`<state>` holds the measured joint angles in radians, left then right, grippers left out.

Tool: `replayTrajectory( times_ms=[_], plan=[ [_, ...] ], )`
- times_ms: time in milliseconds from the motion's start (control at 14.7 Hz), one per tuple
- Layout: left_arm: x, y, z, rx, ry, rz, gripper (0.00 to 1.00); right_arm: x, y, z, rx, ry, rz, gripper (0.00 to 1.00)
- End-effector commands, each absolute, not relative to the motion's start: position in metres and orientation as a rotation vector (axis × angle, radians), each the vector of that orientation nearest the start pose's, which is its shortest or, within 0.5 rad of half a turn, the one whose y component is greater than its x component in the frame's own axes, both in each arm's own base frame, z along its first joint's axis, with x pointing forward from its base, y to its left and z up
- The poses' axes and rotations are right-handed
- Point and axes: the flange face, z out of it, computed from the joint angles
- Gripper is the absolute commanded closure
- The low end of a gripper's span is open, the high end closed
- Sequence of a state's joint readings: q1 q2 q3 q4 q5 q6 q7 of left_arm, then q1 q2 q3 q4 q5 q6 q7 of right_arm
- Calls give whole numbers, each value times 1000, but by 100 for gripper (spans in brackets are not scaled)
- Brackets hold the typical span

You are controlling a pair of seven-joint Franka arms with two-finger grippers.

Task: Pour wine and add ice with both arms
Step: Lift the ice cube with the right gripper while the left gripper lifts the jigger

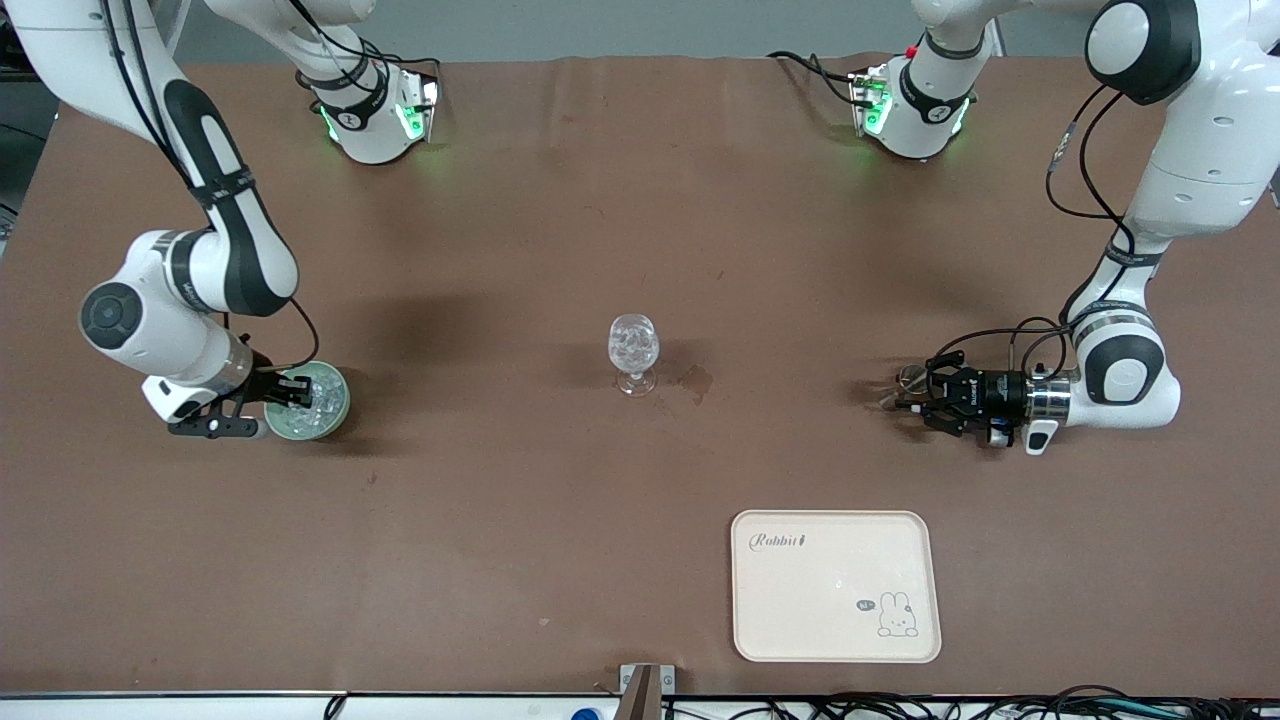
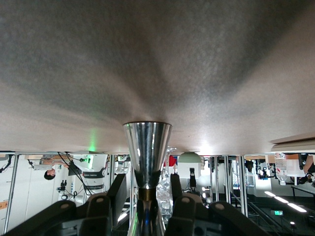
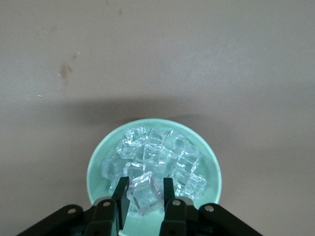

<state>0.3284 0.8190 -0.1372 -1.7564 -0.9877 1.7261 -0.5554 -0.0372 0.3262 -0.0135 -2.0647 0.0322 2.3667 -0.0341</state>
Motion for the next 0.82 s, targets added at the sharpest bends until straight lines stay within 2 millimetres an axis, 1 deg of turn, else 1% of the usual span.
replayTrajectory(
  times_ms=[0, 68, 136, 205, 409, 477, 545, 614, 750],
  plan=[
    [584, 36, 101, 1593, 1348, -1117, 84, 597, -36, 323, -3125, 67, 54, 93],
    [585, 35, 102, 1595, 1348, -1118, 88, 600, -41, 339, -3124, 76, 66, 94],
    [584, 35, 101, 1594, 1349, -1119, 94, 602, -44, 359, -3123, 80, 73, 94],
    [584, 35, 101, 1594, 1349, -1119, 98, 605, -45, 383, -3121, 81, 80, 94],
    [585, 35, 104, 1587, 1352, -1124, 99, 608, -47, 454, -3119, 85, 73, 94],
    [587, 30, 109, 1591, 1343, -1128, 99, 606, -46, 479, -3119, 84, 61, 94],
    [589, 20, 113, 1591, 1333, -1143, 99, 602, -44, 503, -3119, 82, 51, 94],
    [590, 12, 117, 1583, 1334, -1161, 99, 598, -41, 520, -3119, 74, 39, 94],
    [598, -5, 139, 1584, 1337, -1176, 99, 585, -31, 549, -3119, 52, 6, 94]
  ],
)
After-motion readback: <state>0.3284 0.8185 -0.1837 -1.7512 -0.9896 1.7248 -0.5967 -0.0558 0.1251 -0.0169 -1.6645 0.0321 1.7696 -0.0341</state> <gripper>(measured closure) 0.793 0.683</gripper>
